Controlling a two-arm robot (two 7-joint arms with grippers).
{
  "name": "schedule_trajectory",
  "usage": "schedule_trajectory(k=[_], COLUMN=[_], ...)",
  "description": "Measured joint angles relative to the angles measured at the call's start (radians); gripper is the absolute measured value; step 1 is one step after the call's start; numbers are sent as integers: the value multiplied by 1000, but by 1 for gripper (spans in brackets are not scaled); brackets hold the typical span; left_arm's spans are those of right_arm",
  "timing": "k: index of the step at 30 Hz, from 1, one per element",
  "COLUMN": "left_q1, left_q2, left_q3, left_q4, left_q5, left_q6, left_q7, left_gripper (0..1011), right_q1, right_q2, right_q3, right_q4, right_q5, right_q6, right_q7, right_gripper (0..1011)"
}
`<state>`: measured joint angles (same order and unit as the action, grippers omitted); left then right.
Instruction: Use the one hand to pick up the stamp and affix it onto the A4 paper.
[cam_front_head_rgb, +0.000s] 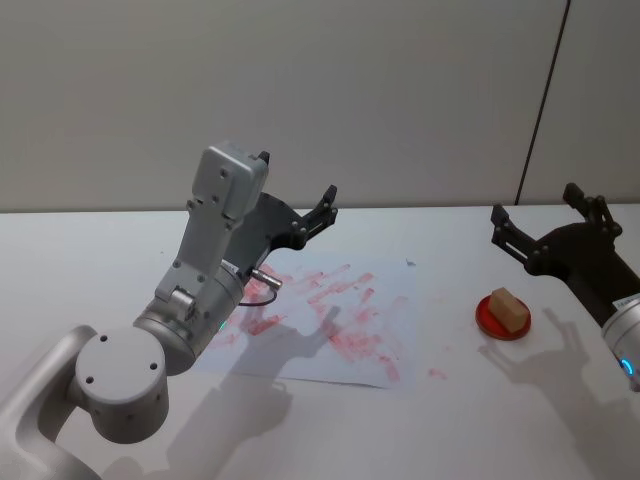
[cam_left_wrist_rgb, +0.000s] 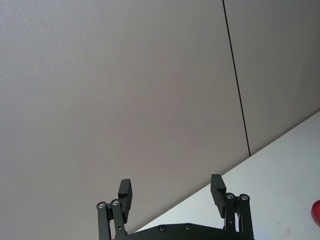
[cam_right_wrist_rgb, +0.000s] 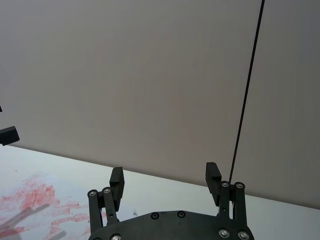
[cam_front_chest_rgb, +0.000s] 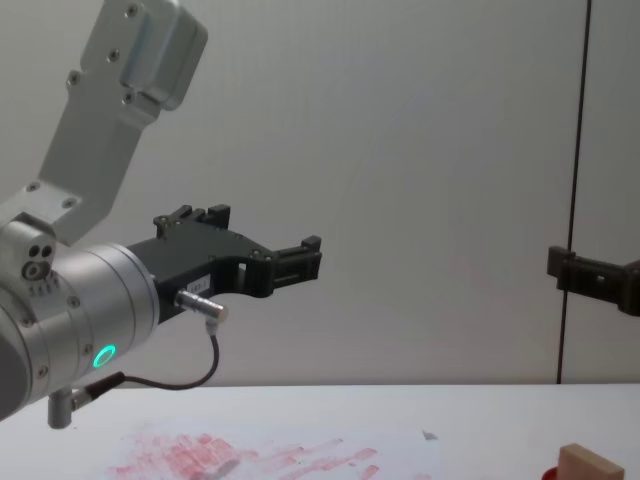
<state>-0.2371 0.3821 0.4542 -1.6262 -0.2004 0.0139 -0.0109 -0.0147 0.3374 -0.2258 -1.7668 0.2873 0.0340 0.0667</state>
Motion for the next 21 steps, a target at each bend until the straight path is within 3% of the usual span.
schedule_trajectory(k=[13, 21], left_q1=[0, 0], left_q2=[0, 0], left_q3=[0, 0], left_q4=[0, 0], left_q5=[0, 0], left_q6=[0, 0], left_q7=[0, 0], left_gripper=[1001, 1001], right_q1=[0, -25], right_q2=[1, 22], right_q3=[1, 13], right_q4=[0, -24], right_q5=[0, 17], right_q6=[1, 33], right_q7=[0, -4], right_gripper=[1001, 1001])
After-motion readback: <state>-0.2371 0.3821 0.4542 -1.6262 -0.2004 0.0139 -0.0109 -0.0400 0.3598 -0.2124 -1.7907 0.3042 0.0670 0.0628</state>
